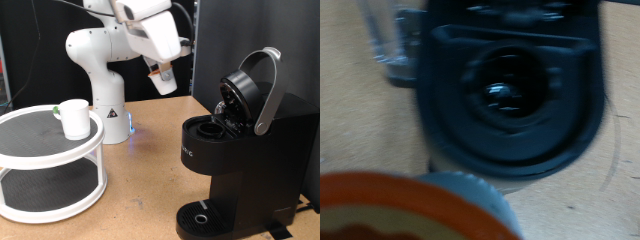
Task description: Make a cup of coffee with the keurig machine
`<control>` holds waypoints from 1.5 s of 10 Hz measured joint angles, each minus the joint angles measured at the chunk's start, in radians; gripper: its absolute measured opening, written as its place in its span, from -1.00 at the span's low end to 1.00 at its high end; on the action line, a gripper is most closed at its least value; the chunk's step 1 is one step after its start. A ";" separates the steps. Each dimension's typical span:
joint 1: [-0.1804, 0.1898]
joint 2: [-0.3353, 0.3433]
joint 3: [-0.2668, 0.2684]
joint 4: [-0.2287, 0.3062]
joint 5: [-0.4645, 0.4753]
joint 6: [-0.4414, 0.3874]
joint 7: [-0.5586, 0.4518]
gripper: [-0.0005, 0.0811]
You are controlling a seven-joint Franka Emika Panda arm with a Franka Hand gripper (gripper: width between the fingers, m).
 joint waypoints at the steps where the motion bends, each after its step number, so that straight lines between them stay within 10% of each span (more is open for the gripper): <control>1: -0.002 0.020 0.017 0.013 -0.001 0.021 0.043 0.12; 15: -0.002 0.183 0.011 0.228 0.046 -0.140 -0.067 0.12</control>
